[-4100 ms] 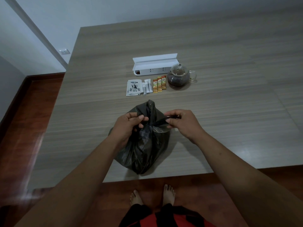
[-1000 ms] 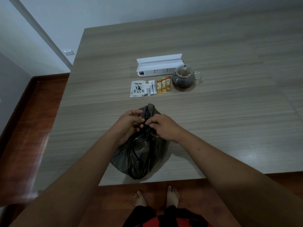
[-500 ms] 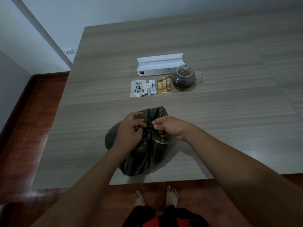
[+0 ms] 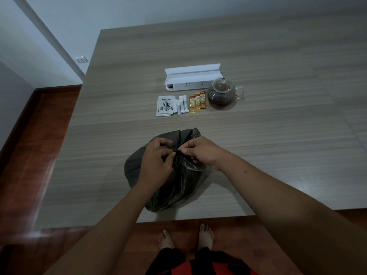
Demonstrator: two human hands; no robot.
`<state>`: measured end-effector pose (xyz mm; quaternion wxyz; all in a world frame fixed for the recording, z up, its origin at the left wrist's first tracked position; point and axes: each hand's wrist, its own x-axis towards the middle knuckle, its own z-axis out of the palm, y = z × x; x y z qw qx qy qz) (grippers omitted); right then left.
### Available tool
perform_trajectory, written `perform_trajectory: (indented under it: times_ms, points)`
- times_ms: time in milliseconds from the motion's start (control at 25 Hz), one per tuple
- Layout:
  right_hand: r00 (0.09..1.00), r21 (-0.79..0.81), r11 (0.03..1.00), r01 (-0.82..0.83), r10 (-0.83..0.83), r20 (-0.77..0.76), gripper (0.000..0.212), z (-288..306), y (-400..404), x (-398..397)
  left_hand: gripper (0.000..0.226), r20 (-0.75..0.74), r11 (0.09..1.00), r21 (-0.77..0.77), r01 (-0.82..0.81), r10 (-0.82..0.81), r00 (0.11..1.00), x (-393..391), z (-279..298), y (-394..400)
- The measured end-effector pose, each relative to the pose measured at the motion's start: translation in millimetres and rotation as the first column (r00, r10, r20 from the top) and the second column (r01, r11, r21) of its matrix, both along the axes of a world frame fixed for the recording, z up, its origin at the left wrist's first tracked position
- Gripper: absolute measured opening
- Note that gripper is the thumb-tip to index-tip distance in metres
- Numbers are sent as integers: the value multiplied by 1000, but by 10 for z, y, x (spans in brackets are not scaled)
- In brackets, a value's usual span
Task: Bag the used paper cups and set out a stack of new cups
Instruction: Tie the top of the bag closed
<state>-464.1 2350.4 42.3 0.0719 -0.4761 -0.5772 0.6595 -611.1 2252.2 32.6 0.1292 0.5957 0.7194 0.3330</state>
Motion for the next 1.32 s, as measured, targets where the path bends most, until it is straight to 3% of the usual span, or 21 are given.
perform_trajectory:
  times_ms: [200,360,680,800,920,1040,1120,1240,1320]
  points:
    - [993,229,973,-19,-8,116,14,-87,71,90,4,-28,998,-6,67,-67,997,-184,-57,-69]
    - [982,296,955,-21,-36,187,15,-146,123,117,6,-96,998,-29,64,-67,993,-231,-90,-47]
    - [981,199,979,36,-73,181,15,-143,118,156,5,-99,999,-23,41,-43,994,-212,-59,-22]
    - [977,201,979,27,-68,200,15,-118,80,176,5,-37,989,-125,84,-89,995,-302,-4,36]
    - [979,156,987,33,-63,195,24,-59,-39,177,28,79,931,-312,191,-175,981,-466,33,156]
    - [938,231,955,-187,103,331,49,-20,-218,111,37,41,859,-431,276,-288,957,-488,29,264]
    - [877,311,896,-317,152,456,41,-39,-319,64,33,23,848,-440,294,-317,948,-449,40,296]
    - [838,408,848,-338,75,540,38,-12,-363,34,28,-53,864,-412,289,-339,939,-377,54,288]
    - [818,487,800,-350,7,576,28,30,-372,22,33,-26,887,-387,253,-285,958,-398,20,222]
